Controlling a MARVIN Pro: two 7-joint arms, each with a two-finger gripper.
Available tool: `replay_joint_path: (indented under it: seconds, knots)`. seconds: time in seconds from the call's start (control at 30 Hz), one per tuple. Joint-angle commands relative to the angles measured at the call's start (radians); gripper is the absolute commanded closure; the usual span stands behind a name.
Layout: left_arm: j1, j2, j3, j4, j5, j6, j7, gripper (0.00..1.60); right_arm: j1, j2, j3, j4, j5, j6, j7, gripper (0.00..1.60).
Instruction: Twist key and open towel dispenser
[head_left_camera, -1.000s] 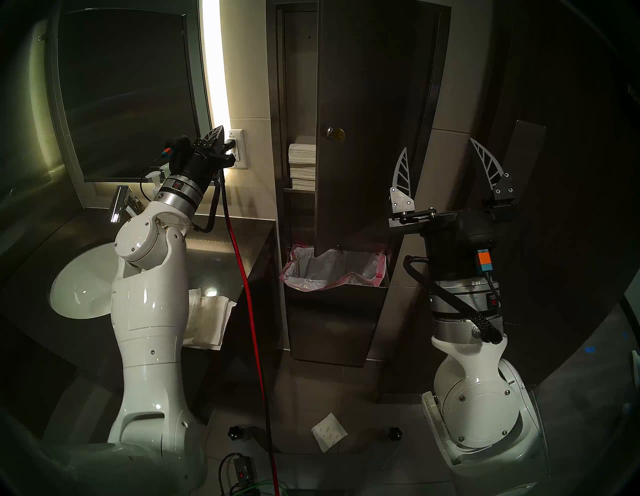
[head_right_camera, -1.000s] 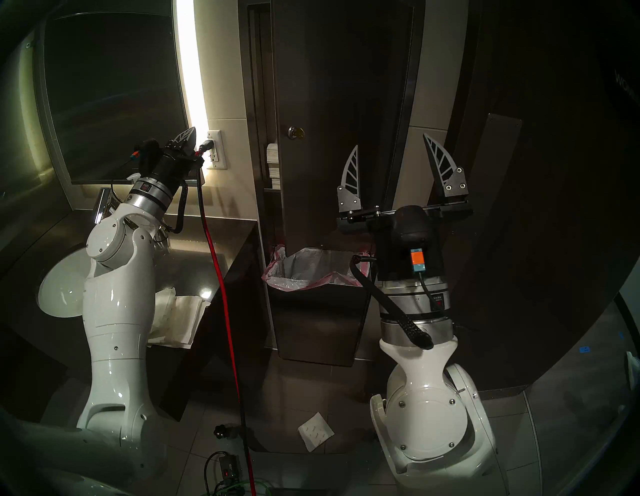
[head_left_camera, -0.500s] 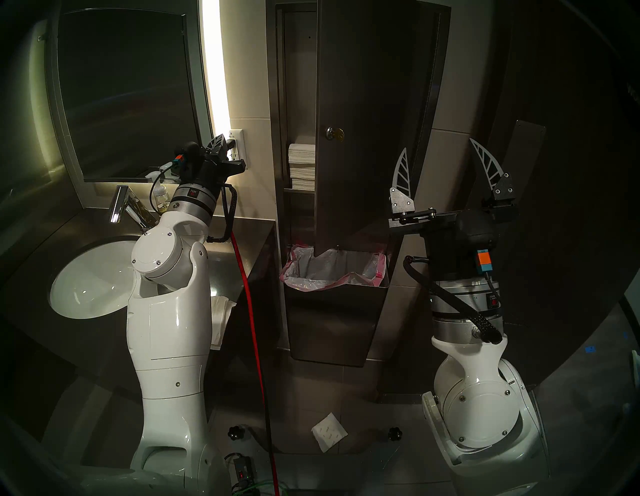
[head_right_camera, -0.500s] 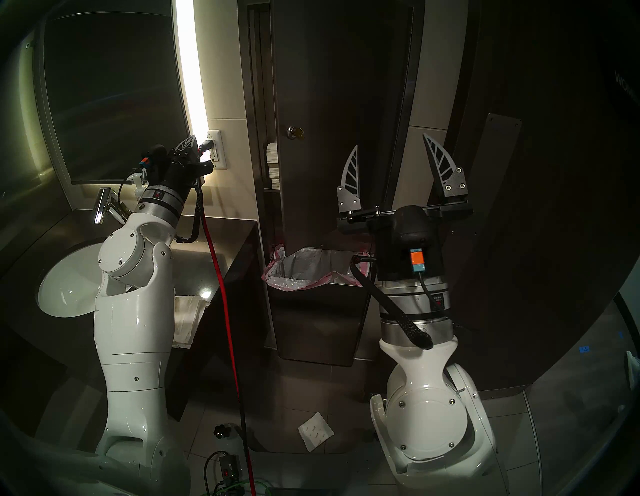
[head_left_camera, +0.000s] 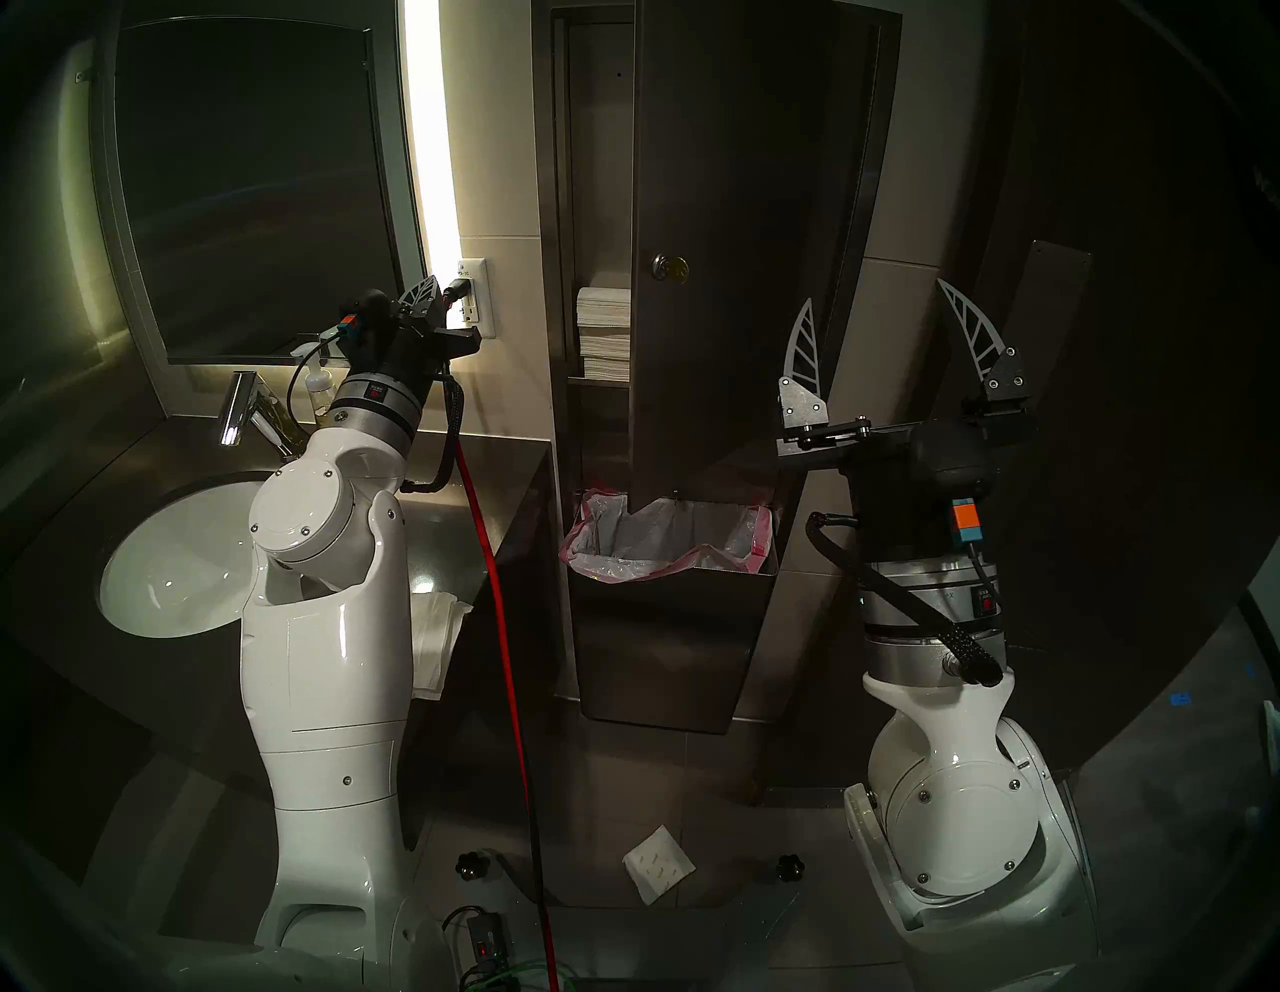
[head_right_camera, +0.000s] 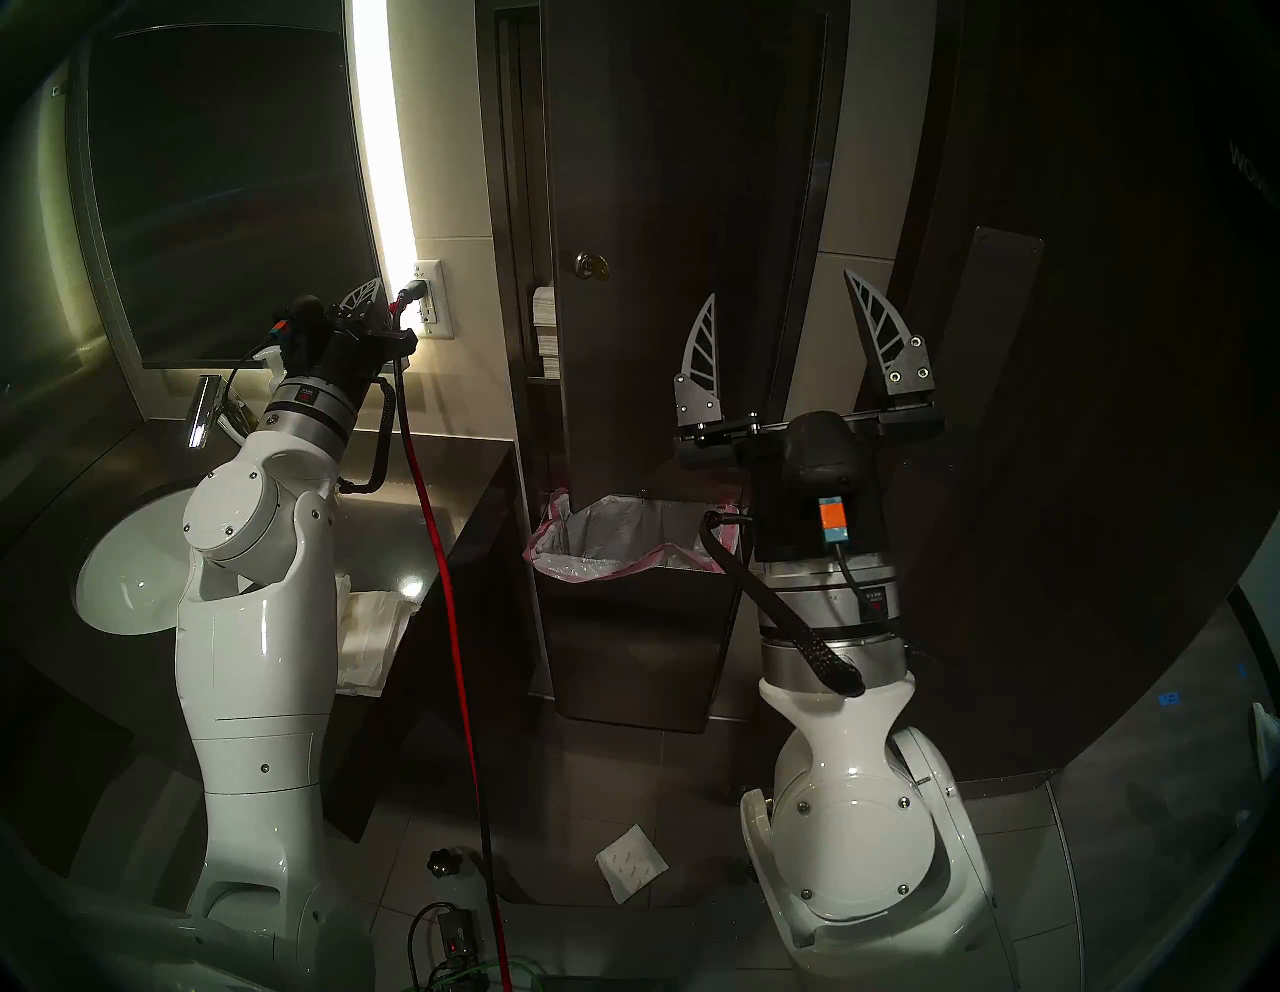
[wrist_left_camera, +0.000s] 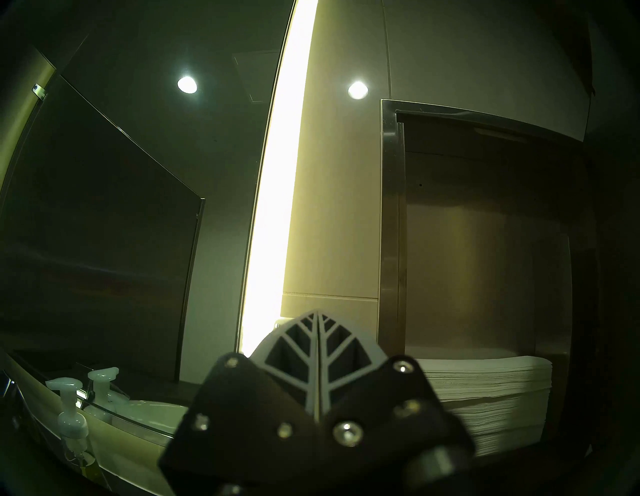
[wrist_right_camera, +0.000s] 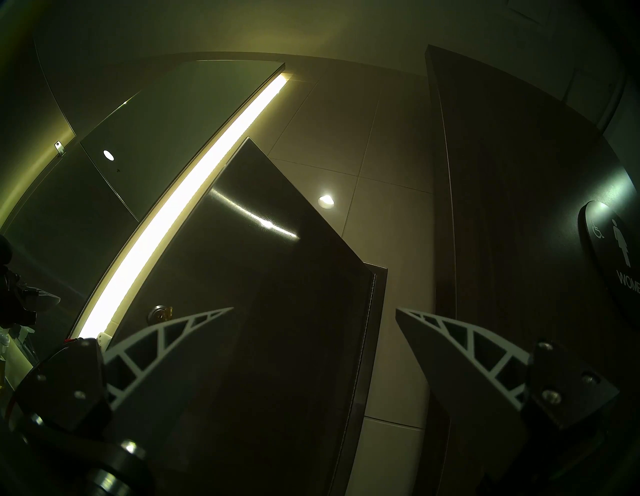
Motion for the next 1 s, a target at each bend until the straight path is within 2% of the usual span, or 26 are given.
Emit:
replay_joint_path:
  seconds: [0.0,0.07,0.1,0.97]
  knots:
    - [0.012,0.007,-0.027,-0.033,-0.02,-0.017,-0.013,1.6,0.001,-0.001,-0.001,-0.014,0.002,-0.001,-0.001,0.0]
    - [0.015,0.017,-0.024,-0.04,-0.018,-0.011,-0.027,1.6,0.002,0.0,-0.001,-0.014,0.002,0.0,-0.001,0.0]
    - [0.015,0.017,-0.025,-0.04,-0.019,-0.011,-0.028,0.99,0.002,0.0,-0.001,-0.014,0.002,0.0,-0.001,0.0]
    - [0.016,0.019,-0.027,-0.04,-0.024,-0.011,-0.034,0.99,0.003,0.005,-0.002,-0.014,0.003,0.002,-0.005,0.0]
